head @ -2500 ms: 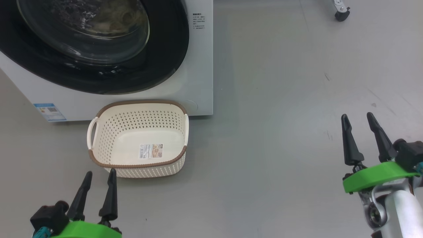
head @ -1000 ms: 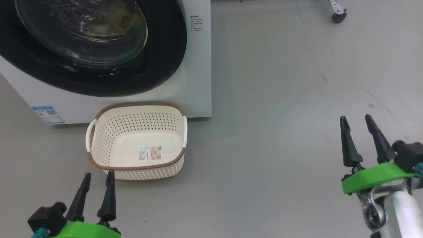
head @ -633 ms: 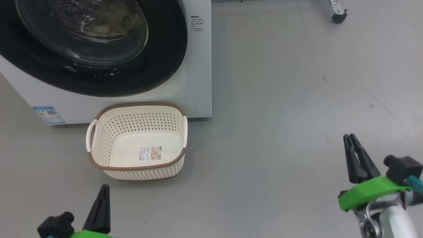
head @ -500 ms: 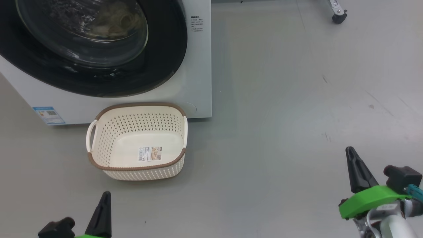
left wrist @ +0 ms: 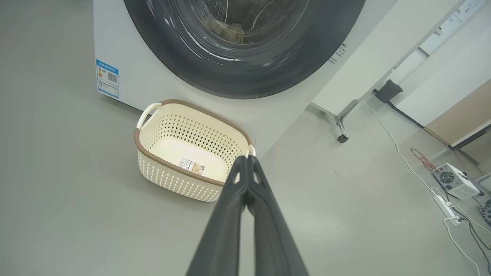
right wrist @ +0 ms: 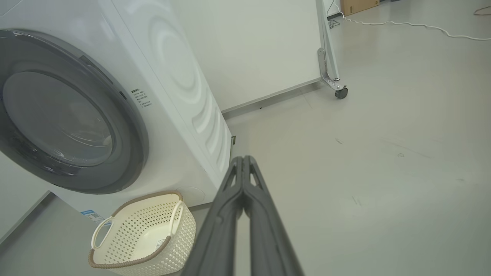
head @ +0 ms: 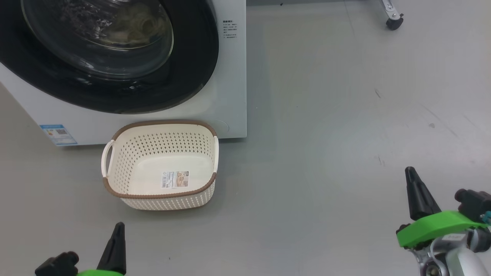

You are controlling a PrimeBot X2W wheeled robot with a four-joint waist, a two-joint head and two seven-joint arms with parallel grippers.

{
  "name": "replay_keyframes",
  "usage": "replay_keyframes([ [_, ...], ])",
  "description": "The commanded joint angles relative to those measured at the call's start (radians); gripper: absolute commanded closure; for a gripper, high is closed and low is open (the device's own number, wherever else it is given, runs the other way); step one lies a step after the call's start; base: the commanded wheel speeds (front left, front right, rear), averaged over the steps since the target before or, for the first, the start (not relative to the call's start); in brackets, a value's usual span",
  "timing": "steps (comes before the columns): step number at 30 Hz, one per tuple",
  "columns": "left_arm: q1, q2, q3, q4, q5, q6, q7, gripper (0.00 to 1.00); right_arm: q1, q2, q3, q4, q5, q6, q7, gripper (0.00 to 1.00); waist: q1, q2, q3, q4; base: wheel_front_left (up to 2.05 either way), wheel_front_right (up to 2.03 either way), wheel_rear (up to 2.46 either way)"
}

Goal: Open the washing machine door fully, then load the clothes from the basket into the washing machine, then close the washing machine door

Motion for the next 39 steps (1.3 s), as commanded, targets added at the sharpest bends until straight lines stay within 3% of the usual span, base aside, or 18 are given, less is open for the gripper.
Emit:
replay_keyframes([
  [1, -0.041, 0.006, 0.023, -0.033, -0.020, 0.000, 0.005, 1.00, -0.044, -0.001, -0.004, -0.037, 0.027, -0.001, 0.005, 1.00, 0.0000, 0.0000, 0.000, 0.000, 0.00, 0.00, 0.00],
  [39, -0.067, -0.022, 0.094, -0.045, -0.352, 0.000, 0.111, 1.00, -0.038, -0.002, -0.011, -0.061, 0.451, -0.002, 0.116, 1.00, 0.0000, 0.0000, -0.016, 0.008, 0.00, 0.00, 0.00],
])
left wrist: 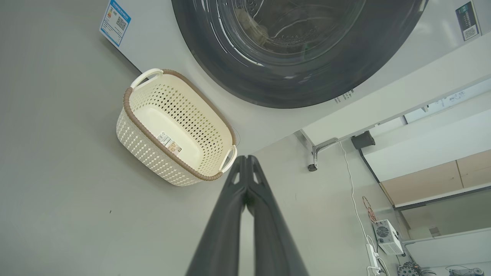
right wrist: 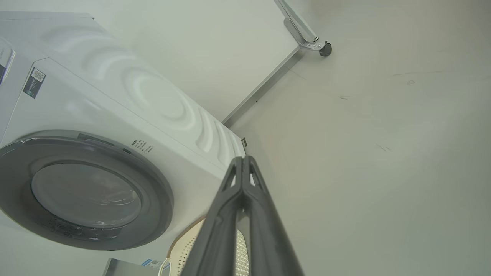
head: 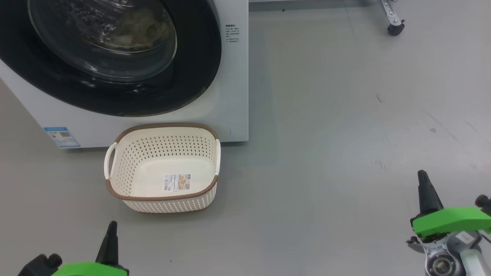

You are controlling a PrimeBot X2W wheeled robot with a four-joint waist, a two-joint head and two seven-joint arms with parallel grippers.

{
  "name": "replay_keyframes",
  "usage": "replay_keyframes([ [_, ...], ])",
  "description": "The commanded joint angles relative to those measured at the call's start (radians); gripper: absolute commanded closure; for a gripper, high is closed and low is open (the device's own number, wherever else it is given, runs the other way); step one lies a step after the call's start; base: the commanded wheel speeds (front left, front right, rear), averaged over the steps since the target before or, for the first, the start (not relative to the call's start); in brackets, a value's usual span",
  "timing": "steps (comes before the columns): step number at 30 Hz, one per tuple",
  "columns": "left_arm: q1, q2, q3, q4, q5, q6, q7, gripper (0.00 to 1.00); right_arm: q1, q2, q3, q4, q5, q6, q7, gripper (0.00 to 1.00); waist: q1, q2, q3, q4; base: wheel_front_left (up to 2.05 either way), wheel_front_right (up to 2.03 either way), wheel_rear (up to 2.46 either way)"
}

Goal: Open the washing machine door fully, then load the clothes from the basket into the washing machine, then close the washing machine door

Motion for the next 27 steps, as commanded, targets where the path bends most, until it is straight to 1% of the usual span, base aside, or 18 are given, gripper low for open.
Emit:
replay_keyframes([
  [1, -0.052, 0.006, 0.031, -0.035, -0.021, -0.001, 0.007, 1.00, -0.039, -0.002, 0.002, -0.041, 0.028, -0.001, 0.007, 1.00, 0.0000, 0.0000, -0.001, 0.000, 0.00, 0.00, 0.00],
  [27, -0.071, -0.015, 0.083, -0.043, -0.252, -0.001, 0.083, 1.00, -0.035, -0.002, -0.002, -0.057, 0.326, -0.002, 0.085, 1.00, 0.0000, 0.0000, -0.011, 0.006, 0.00, 0.00, 0.00],
])
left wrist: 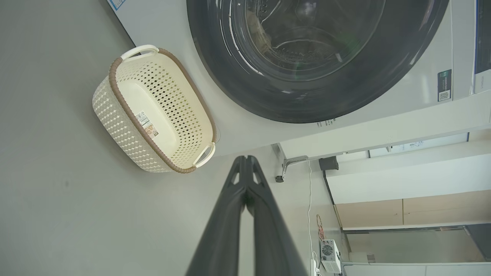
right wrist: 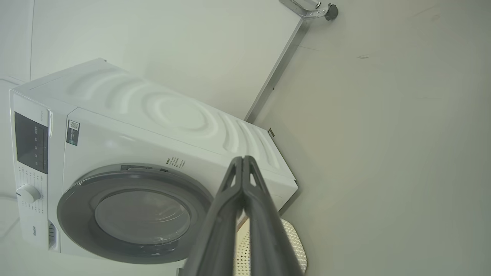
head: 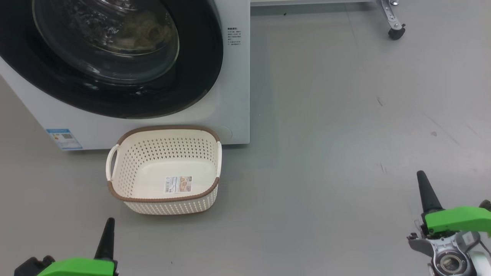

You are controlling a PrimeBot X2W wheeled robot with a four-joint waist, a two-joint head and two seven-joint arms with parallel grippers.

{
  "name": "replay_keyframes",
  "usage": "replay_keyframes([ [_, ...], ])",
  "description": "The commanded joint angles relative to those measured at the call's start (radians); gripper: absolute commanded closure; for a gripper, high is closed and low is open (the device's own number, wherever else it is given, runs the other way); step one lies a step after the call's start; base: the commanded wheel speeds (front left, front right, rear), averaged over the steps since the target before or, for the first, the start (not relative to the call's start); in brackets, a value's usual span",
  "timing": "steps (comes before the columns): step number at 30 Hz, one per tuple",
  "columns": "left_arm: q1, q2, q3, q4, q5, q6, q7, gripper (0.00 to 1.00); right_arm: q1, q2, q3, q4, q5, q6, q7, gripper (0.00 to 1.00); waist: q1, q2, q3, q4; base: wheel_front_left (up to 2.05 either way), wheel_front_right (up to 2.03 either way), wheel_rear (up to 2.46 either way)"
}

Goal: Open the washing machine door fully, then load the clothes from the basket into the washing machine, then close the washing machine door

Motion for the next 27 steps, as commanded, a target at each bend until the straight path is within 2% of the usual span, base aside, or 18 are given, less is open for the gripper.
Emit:
replay_keyframes([
  [1, -0.057, 0.006, 0.036, -0.036, -0.032, -0.001, 0.012, 1.00, -0.035, -0.002, 0.007, -0.041, 0.042, -0.002, 0.011, 1.00, 0.0000, 0.0000, -0.001, 0.000, 0.00, 0.00, 0.00],
  [27, -0.076, -0.016, 0.089, -0.044, -0.262, -0.001, 0.089, 1.00, -0.031, -0.002, 0.002, -0.057, 0.340, -0.003, 0.089, 1.00, 0.0000, 0.0000, -0.012, 0.006, 0.00, 0.00, 0.00],
])
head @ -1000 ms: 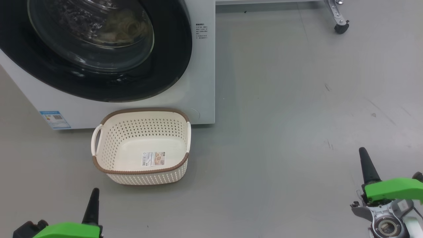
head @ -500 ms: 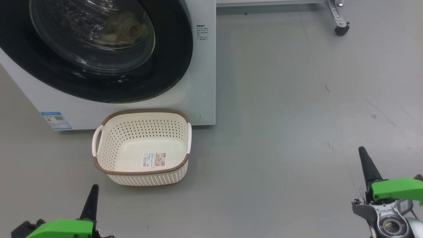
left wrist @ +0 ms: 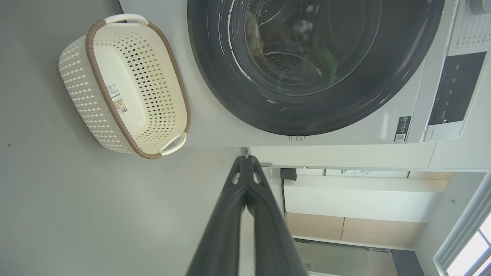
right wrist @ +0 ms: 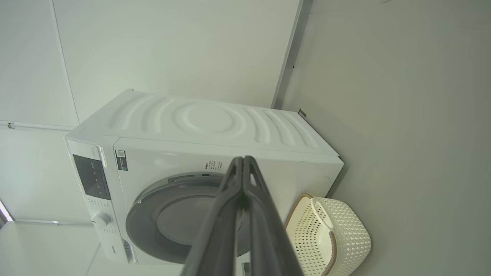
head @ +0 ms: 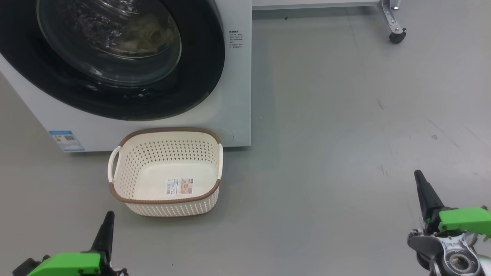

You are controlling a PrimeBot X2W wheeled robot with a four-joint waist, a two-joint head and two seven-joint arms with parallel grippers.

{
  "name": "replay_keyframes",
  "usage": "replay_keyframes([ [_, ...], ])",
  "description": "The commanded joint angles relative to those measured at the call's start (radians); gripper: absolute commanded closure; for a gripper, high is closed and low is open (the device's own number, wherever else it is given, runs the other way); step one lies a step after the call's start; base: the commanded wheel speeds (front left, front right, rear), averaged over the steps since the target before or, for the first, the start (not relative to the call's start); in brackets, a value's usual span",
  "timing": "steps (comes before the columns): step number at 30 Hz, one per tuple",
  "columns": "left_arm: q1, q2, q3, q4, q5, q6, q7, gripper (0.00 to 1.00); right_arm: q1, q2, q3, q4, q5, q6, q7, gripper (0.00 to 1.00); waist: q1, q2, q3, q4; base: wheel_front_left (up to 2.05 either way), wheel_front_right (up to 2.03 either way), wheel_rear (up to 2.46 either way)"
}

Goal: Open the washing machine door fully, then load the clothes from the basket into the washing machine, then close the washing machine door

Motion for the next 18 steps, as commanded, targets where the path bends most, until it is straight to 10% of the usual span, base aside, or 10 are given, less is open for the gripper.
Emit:
replay_keyframes([
  [1, -0.053, 0.004, 0.041, -0.038, -0.026, -0.001, 0.013, 1.00, -0.034, -0.002, 0.013, -0.041, 0.034, -0.002, 0.010, 1.00, 0.0000, 0.0000, -0.001, 0.000, 0.00, 0.00, 0.00],
  [18, -0.063, -0.008, 0.070, -0.043, -0.145, -0.001, 0.053, 1.00, -0.032, -0.002, 0.011, -0.050, 0.189, -0.003, 0.051, 1.00, 0.0000, 0.0000, -0.006, 0.003, 0.00, 0.00, 0.00],
])
